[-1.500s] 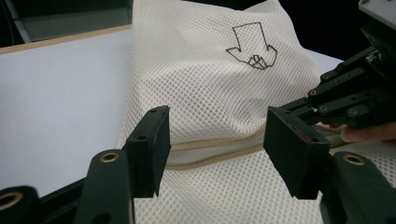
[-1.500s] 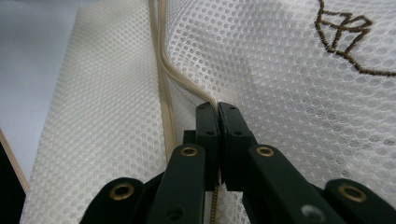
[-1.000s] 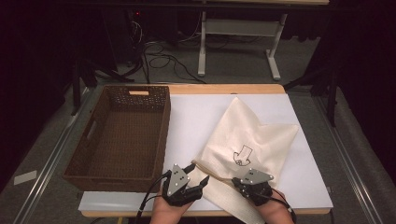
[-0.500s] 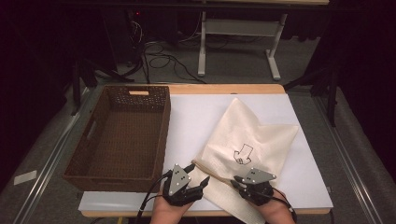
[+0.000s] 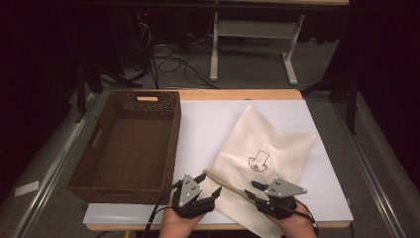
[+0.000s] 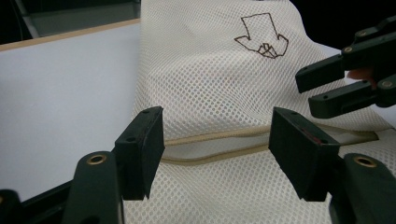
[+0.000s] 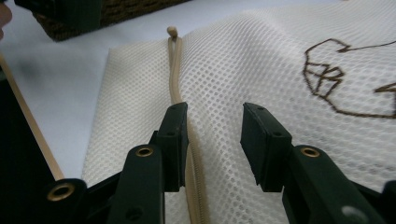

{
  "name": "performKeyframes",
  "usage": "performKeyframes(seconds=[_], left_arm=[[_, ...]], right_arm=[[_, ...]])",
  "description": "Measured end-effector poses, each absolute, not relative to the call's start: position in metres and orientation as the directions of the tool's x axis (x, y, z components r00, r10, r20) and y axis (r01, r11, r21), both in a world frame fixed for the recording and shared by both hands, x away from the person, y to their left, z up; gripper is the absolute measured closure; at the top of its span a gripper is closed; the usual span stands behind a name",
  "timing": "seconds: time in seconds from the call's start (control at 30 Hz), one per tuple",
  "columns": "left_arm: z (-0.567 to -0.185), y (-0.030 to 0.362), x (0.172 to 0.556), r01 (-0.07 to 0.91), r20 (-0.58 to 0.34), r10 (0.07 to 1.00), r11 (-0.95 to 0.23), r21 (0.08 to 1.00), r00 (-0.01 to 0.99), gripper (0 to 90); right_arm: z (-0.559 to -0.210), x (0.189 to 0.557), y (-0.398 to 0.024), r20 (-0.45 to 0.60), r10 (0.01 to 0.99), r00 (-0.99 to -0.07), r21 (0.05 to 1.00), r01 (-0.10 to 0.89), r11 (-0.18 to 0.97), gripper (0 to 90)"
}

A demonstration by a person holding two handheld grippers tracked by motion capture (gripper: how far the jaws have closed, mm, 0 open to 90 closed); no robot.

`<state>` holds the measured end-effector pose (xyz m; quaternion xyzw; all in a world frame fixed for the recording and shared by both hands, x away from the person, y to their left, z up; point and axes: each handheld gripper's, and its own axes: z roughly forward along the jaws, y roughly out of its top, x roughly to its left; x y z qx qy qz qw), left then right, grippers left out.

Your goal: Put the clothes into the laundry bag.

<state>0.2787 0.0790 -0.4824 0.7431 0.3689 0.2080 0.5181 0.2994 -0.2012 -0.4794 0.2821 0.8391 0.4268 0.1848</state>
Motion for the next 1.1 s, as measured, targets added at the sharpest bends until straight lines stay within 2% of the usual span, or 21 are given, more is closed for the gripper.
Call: performKeyframes(seconds=[0.3,0.43,0.63,0.87,1.1], left_arm=[[-0.483,0.079,0.281,0.338,-0.07,0.767,-0.197,0.92,0.638,35.9],[-0.482,0.076,0.286,0.335,-0.072,0.766,-0.193,0.922,0.639,35.5],[-0.481,0.068,0.294,0.337,-0.084,0.753,-0.19,0.922,0.653,34.7],[-0.483,0.064,0.299,0.332,-0.062,0.75,-0.216,0.918,0.659,33.0],[-0.484,0.068,0.303,0.36,-0.086,0.767,-0.196,0.912,0.636,30.3]], right_arm=[[-0.471,0.304,-0.222,-0.066,0.697,-0.714,0.851,0.325,0.413,57.7],[-0.471,0.306,-0.242,-0.061,0.756,-0.652,0.851,0.363,0.381,54.9],[-0.475,0.306,-0.275,-0.037,0.844,-0.535,0.856,0.419,0.303,43.1],[-0.494,0.318,-0.304,0.05,0.908,-0.416,0.8,0.561,0.213,18.0],[-0.509,0.325,-0.305,0.083,0.913,-0.399,0.762,0.616,0.2,15.5]])
